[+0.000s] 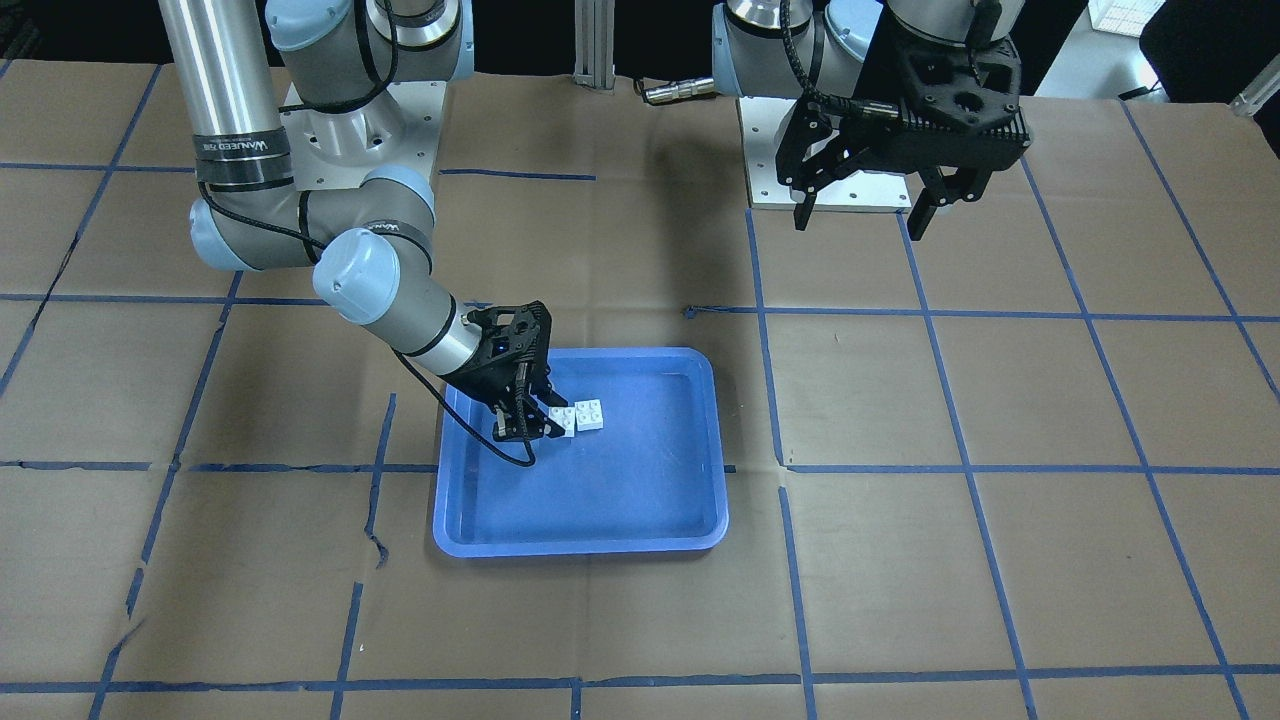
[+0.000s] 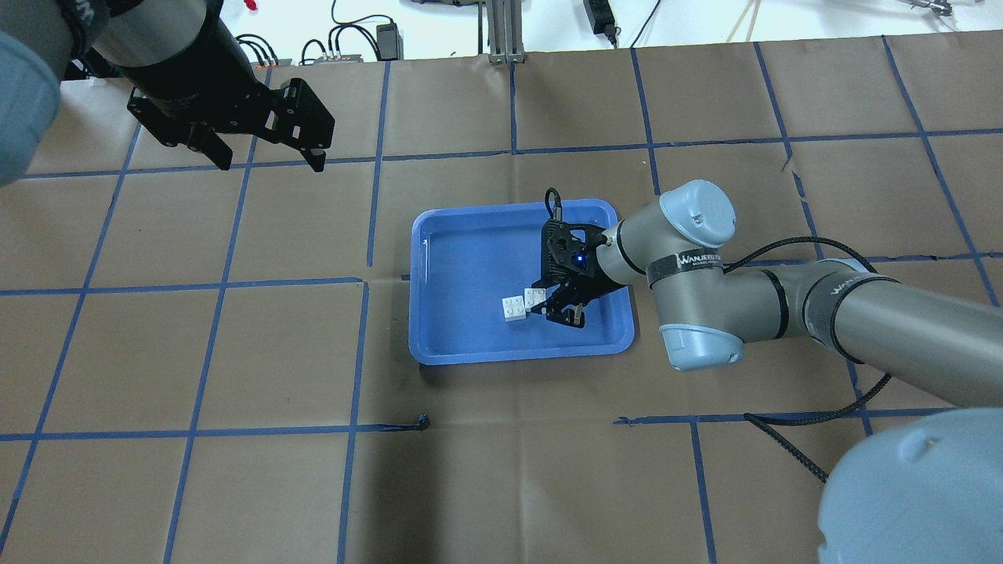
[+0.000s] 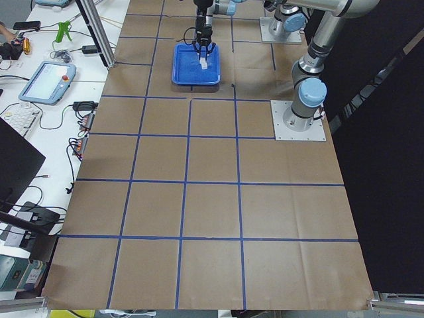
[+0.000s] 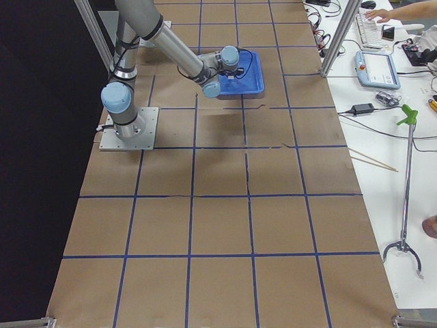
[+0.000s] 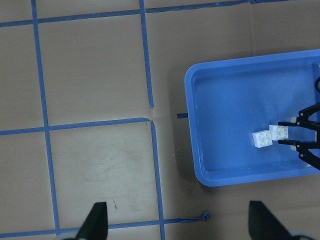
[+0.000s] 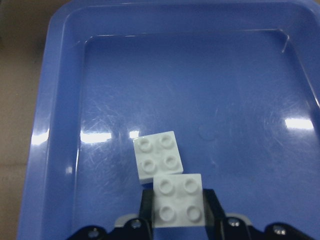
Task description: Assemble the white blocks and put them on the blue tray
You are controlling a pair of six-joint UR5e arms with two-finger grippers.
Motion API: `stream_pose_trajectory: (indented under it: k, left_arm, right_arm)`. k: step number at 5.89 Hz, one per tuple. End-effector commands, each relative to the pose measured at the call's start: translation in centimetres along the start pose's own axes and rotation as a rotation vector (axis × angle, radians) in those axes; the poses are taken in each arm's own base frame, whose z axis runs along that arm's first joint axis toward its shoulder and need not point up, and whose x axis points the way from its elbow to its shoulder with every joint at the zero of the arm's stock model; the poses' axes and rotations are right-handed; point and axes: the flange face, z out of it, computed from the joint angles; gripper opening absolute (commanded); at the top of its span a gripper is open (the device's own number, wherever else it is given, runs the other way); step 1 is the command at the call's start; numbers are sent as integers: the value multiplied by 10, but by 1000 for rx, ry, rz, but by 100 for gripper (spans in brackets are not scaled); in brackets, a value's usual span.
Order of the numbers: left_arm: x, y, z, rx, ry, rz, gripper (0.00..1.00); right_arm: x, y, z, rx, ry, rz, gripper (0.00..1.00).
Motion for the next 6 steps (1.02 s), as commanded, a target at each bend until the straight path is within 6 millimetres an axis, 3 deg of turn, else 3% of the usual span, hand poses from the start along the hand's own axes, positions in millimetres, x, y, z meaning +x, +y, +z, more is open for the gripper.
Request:
stream_pose_trajectory:
  k: [1,6]
  left_arm:
    - [2,-1,1,-3,4,3,99]
    - [-1,-1,-2,10,7,-9,99]
  right_arm:
    - [-2,0,1,1,-3,-2,27]
    - [-6,-5,4,-1,-12,-9,27]
